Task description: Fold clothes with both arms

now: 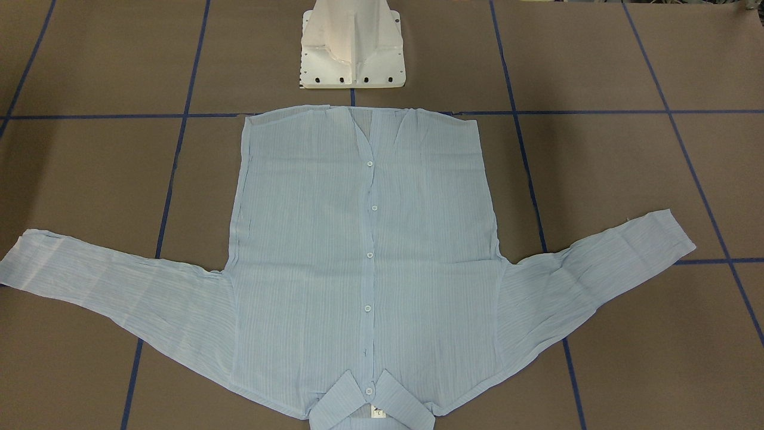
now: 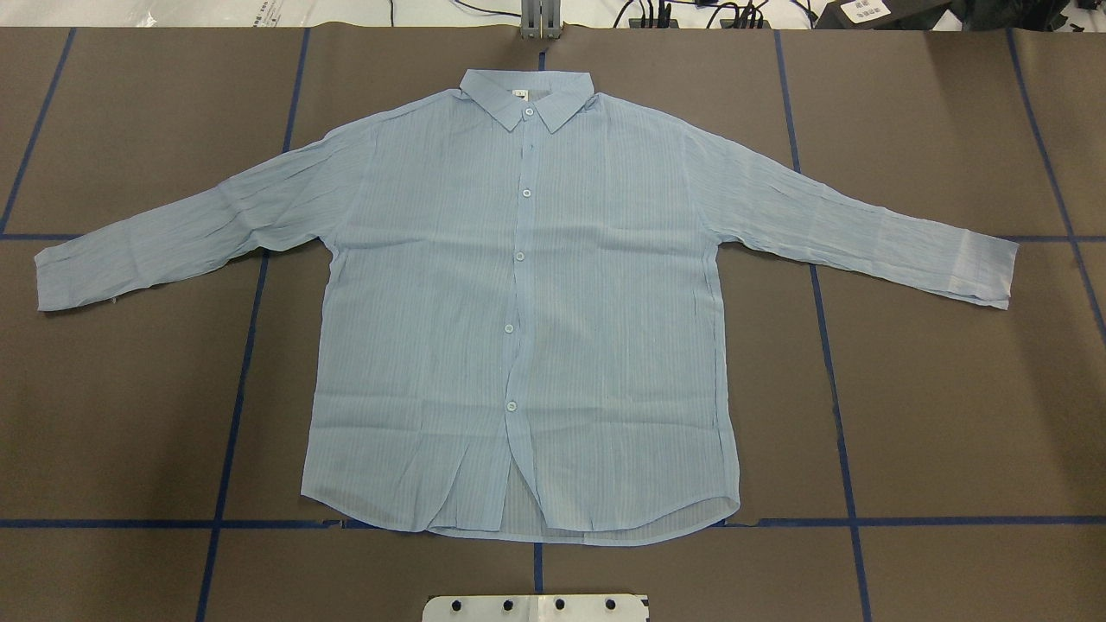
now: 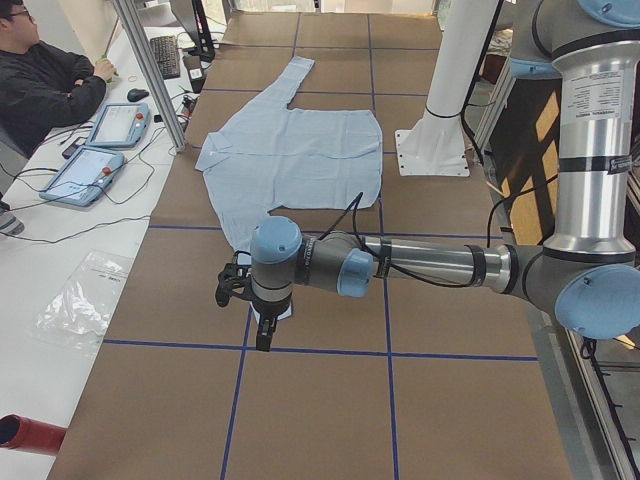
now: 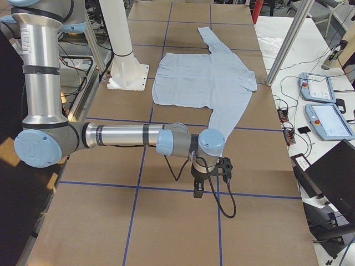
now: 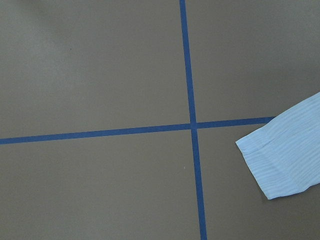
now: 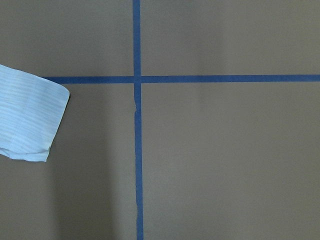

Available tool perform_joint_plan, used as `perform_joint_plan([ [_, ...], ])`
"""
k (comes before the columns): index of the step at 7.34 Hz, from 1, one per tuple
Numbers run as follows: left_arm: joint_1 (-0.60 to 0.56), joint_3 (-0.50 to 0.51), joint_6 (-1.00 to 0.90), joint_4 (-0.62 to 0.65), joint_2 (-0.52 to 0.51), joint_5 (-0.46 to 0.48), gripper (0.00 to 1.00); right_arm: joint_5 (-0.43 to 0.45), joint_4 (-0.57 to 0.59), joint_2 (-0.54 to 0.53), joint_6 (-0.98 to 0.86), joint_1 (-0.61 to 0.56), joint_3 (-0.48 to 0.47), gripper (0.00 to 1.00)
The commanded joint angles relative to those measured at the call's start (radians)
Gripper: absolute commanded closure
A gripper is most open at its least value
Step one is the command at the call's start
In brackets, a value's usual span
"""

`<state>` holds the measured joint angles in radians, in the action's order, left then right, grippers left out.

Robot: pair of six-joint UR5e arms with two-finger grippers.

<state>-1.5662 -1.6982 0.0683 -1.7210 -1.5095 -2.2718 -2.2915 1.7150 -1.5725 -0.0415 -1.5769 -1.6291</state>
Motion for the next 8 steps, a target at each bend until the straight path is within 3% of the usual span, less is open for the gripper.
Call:
perform_joint_plan([
  [1,0.000,0.002,-0.004,0.000,0.000,0.001,0.00,-0.009,0.000,0.000,0.002,0.000,-0.002,0.00],
  [4,0.002,-0.012,0.001,0.000,-0.015,-0.006,0.00,-0.008,0.000,0.023,0.003,0.008,0.001,0.00],
  [6,0.002,-0.021,-0.001,-0.023,-0.026,-0.009,0.00,-0.061,-0.030,0.040,0.005,0.018,0.001,0.00],
  [7,0.020,0.014,0.002,-0.114,-0.028,-0.009,0.00,-0.063,-0.142,0.040,0.003,0.044,0.050,0.00],
  [8,0.028,0.087,0.001,-0.224,-0.026,-0.014,0.00,-0.097,-0.320,0.040,0.005,0.063,0.168,0.00],
])
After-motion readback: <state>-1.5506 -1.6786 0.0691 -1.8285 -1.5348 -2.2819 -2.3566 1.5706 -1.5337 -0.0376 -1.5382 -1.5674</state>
